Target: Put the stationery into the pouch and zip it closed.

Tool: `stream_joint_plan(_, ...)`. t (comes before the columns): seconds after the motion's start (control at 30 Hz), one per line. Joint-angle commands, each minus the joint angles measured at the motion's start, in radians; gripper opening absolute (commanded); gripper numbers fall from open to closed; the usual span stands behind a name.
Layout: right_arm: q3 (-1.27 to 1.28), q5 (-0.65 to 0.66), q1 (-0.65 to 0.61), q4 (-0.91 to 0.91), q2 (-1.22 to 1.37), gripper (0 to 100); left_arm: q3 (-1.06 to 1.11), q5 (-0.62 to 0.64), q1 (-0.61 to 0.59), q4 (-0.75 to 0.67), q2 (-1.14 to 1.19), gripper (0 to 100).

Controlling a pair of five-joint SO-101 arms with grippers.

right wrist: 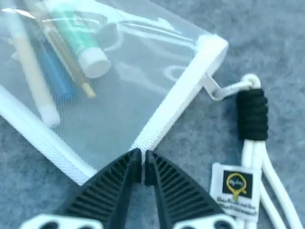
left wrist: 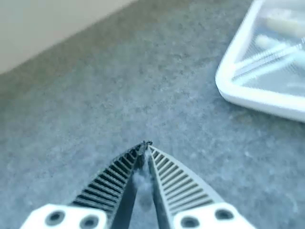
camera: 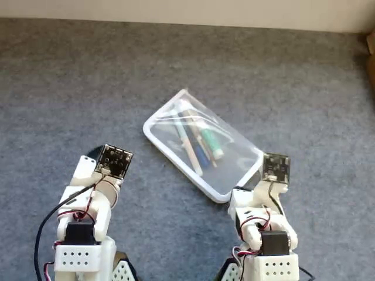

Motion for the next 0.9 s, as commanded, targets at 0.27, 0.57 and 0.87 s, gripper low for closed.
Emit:
stream_joint_plan(0.27,0.11,-0.044,0.015,0.054,-0.01,1.2,0.024,-0.011,0.015,0.485,-0.021,1)
stream_joint_plan(0.57,0.11,-0.044,0.015,0.054,-0.01,1.2,0.022,-0.011,0.015,0.494,-0.021,1)
stream_joint_plan(0.87,0.11,-0.044,0.015,0.054,-0.01,1.2,0.022,-0.011,0.015,0.494,-0.021,1)
